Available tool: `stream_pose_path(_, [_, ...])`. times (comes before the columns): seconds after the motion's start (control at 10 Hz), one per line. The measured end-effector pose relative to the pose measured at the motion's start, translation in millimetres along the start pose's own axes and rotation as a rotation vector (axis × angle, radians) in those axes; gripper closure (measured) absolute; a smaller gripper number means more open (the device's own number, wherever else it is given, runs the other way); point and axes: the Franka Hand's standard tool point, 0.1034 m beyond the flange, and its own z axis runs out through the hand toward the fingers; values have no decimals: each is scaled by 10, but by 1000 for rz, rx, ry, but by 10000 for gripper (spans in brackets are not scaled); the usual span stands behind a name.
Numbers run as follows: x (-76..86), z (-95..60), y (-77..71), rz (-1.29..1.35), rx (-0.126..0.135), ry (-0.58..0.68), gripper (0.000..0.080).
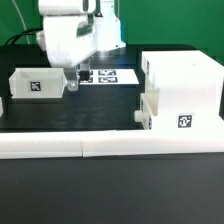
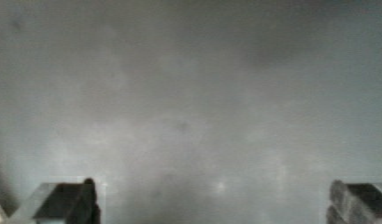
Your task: Assemble drawer
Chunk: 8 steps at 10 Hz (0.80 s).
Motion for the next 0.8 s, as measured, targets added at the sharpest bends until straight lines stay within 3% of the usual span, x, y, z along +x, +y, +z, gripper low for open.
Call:
stream_pose_path(0.2, [25, -63, -40, 51, -5, -2, 151])
stream_pose_path(0.6, [9, -30, -60, 225, 1, 0, 151])
stream_pose_path(0.8, [-199, -36, -147, 478, -72, 18, 151])
